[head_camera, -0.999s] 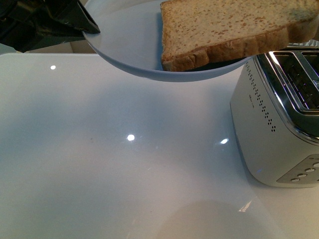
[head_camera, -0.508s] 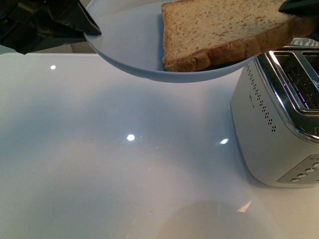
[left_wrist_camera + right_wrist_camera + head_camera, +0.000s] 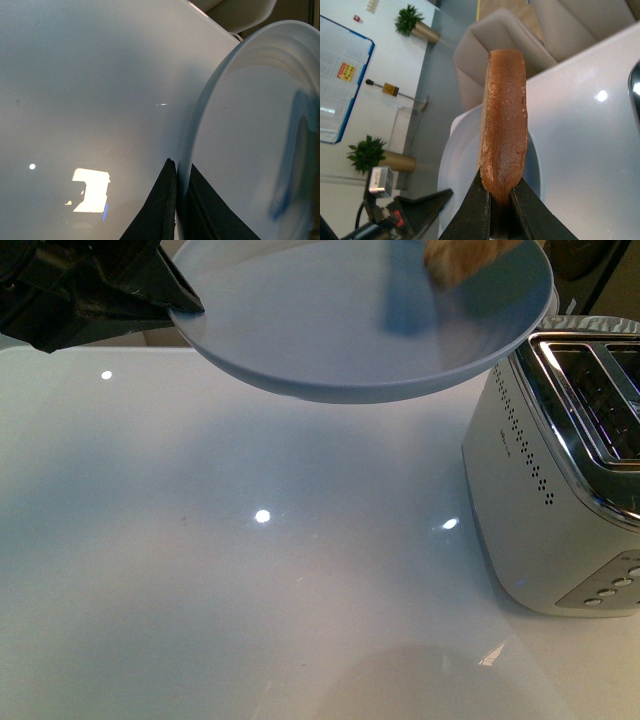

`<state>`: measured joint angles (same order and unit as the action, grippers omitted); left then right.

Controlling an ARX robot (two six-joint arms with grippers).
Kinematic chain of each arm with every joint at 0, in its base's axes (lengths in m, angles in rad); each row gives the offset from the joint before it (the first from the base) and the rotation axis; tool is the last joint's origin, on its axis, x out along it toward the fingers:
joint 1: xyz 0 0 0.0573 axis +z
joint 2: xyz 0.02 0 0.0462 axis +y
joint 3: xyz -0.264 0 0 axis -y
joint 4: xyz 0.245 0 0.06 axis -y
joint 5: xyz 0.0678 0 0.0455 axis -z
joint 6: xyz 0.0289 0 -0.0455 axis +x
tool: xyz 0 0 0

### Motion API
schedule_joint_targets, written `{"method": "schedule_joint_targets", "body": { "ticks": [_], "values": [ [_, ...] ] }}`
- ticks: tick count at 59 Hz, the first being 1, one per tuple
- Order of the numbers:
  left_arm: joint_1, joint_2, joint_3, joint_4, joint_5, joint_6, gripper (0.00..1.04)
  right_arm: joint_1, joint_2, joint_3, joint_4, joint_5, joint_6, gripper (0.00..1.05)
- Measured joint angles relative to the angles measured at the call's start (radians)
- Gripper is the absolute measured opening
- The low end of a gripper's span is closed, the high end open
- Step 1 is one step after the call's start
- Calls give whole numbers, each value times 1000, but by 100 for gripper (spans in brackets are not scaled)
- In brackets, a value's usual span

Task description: Left arm holds plate, right arm toasts bread

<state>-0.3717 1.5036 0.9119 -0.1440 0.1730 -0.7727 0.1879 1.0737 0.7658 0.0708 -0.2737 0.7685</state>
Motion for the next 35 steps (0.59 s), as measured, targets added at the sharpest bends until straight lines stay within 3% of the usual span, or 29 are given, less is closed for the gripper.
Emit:
{"method": "schedule_joint_targets", "body": {
  "ticks": [8,17,22,35],
  "values": [
    [0,0,-1,2,0,0,3,-49,-27,148,-113,46,-143,3],
    [0,0,-8,6,2,0,3,-53,-23,298,-313,231,-534,3],
    [0,0,-12,6,1,0,3,-49,-13,295,-355,281,-667,3],
    [-2,0,-13,7,0,-3,3,-48,21,180,-335,349,-786,3]
  ]
}}
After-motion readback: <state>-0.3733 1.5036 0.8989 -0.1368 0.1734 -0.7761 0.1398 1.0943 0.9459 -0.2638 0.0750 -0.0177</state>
